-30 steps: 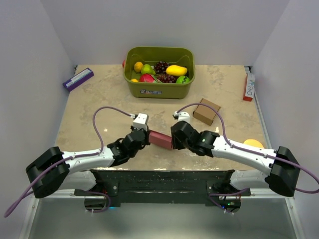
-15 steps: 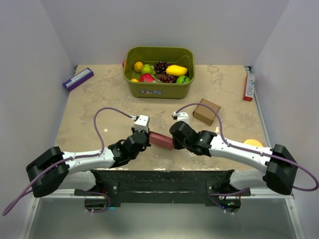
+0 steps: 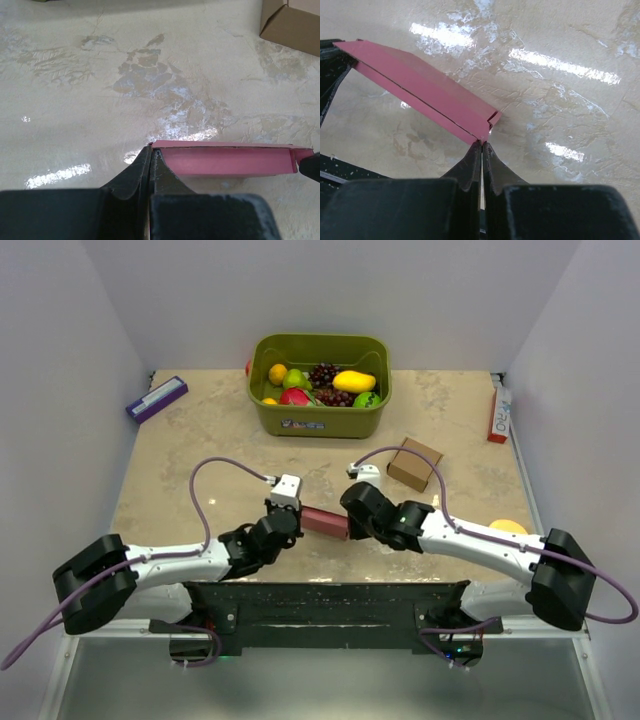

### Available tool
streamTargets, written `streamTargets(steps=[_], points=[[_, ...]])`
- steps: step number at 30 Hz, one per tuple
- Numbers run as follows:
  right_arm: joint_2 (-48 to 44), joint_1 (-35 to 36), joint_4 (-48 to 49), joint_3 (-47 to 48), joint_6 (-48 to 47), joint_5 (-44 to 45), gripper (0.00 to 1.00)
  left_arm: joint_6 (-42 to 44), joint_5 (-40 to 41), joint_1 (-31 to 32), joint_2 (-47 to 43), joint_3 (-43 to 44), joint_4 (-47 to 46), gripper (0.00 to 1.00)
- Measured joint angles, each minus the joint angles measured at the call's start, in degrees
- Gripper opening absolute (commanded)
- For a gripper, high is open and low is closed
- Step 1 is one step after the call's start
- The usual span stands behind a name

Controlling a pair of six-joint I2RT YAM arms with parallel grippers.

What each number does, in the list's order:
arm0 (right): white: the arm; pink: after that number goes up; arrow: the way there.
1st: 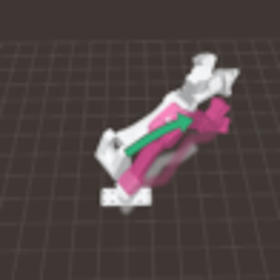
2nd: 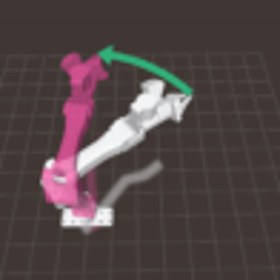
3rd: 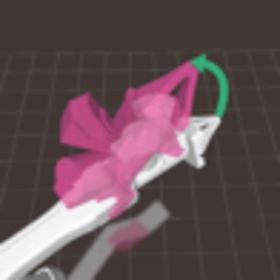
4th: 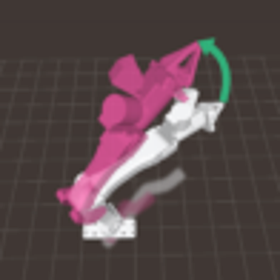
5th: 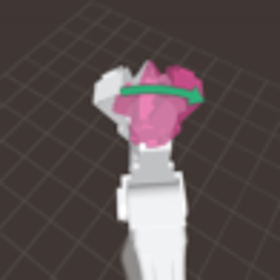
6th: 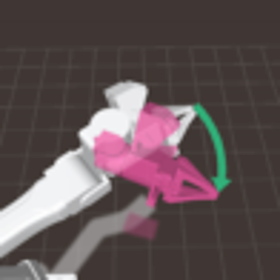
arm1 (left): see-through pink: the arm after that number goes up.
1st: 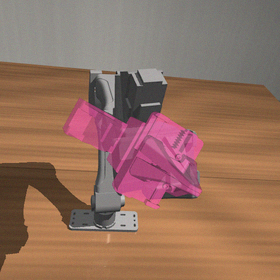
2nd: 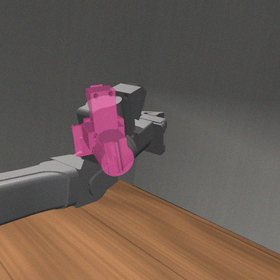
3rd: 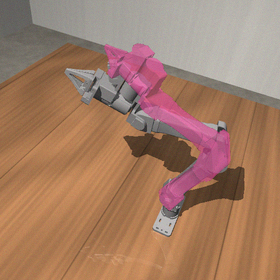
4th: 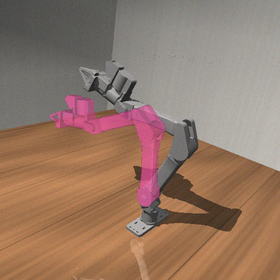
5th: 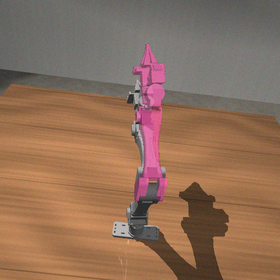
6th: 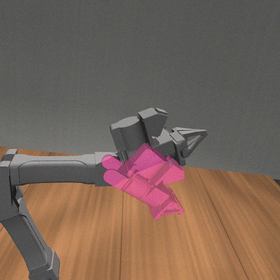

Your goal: Fold the paper box

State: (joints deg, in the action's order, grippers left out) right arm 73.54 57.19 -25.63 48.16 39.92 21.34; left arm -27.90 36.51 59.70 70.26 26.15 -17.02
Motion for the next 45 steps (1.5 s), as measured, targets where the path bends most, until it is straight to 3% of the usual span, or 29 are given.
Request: streamTargets(steps=[9, 21, 45], points=[[-2.64, -9.55, 3.93, -2.64, 1.42, -9.57, 0.00, 0.52, 4.20, 3.87, 2.56, 0.66, -1.31, 0.00], [-4.42, -16.44, 8.35, -5.95, 3.19, -20.02, 0.00, 1.11, 9.35, 5.79, 6.58, 2.93, -1.27, 0.00], [-8.76, -23.50, 15.21, -12.28, 7.87, -30.10, 0.00, 1.14, 13.49, 8.35, 9.92, 4.61, -1.49, 0.00]])
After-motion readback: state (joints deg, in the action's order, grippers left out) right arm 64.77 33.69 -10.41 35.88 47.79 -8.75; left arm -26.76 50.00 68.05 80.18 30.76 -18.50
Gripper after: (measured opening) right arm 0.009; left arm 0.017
